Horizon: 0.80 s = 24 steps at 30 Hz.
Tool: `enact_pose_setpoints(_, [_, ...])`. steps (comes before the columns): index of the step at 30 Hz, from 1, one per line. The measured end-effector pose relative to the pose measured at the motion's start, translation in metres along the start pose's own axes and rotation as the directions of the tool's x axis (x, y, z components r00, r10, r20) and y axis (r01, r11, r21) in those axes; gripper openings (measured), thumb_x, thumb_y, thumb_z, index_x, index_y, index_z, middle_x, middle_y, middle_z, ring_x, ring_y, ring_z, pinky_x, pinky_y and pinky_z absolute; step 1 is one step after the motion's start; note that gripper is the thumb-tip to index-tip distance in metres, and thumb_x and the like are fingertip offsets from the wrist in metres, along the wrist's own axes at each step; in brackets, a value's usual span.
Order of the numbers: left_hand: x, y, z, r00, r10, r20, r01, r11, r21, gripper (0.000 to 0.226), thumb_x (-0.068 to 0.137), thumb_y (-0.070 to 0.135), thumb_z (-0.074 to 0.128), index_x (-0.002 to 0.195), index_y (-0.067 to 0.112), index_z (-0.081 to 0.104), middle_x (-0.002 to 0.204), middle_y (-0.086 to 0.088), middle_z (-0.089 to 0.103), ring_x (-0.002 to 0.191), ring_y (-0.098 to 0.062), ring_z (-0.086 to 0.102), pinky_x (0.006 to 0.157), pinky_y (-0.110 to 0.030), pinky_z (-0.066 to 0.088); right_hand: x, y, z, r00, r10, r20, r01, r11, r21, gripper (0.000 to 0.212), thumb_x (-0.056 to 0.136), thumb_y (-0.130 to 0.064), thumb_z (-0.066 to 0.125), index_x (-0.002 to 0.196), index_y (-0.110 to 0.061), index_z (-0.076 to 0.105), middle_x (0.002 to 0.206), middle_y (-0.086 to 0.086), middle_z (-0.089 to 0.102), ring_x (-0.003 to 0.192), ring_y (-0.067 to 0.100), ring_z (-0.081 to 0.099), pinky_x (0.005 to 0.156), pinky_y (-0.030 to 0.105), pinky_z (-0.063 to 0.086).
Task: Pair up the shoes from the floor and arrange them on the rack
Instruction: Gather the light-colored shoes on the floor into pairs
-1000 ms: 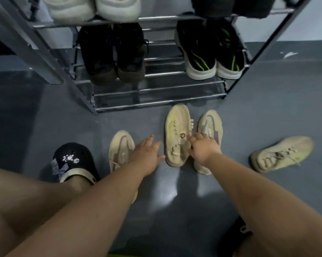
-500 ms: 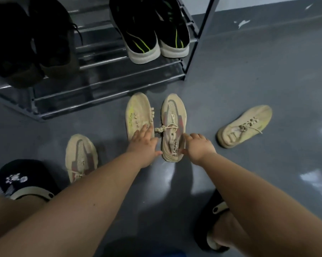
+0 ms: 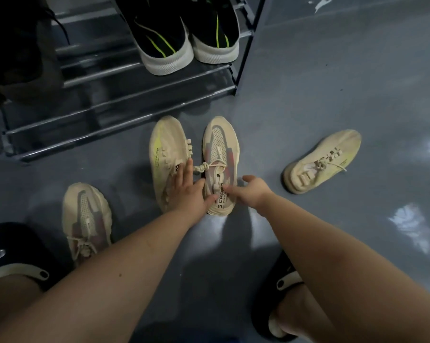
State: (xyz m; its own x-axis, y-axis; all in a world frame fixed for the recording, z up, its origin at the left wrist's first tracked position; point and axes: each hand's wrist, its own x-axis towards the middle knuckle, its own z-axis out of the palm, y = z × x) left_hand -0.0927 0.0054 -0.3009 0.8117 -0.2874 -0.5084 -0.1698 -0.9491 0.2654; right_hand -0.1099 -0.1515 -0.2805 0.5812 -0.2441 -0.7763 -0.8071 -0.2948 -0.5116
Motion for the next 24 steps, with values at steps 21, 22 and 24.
enact_pose_setpoints(21, [-0.068,-0.044,-0.051,0.976,-0.218,0.016,0.095,0.353,-0.931,0.064,0.074,0.004,0.076,0.131,0.005,0.048,0.116,-0.014,0.063,0.102,-0.022,0.06,0.092,-0.032,0.048,-0.055,-0.028,0.041,0.942,-0.062,0.329,-0.074,0.92,0.385,0.015,0.084,-0.012,0.069,0.095,-0.01,0.059,0.089,0.004,0.067,0.08,0.014,0.063,0.082,0.029,0.05])
enact_pose_setpoints(22, [-0.075,-0.054,-0.05,0.972,-0.23,0.045,0.118,0.317,-0.941,0.066,0.074,0.002,0.075,0.133,0.005,0.045,0.11,-0.01,0.063,0.1,-0.021,0.059,0.09,-0.033,0.048,-0.058,-0.031,0.05,0.931,-0.075,0.358,-0.07,0.924,0.376,0.016,0.084,-0.009,0.069,0.096,-0.009,0.06,0.09,0.005,0.067,0.081,0.015,0.064,0.084,0.029,0.051])
enact_pose_setpoints(24, [-0.088,-0.075,-0.049,0.964,-0.239,0.112,0.173,0.248,-0.953,0.066,0.074,0.0,0.074,0.132,0.01,0.044,0.1,-0.002,0.063,0.098,-0.021,0.059,0.083,-0.036,0.051,-0.063,-0.04,0.07,0.917,-0.086,0.391,-0.049,0.945,0.323,0.017,0.083,-0.004,0.068,0.097,-0.009,0.06,0.09,0.005,0.067,0.08,0.015,0.064,0.079,0.027,0.054])
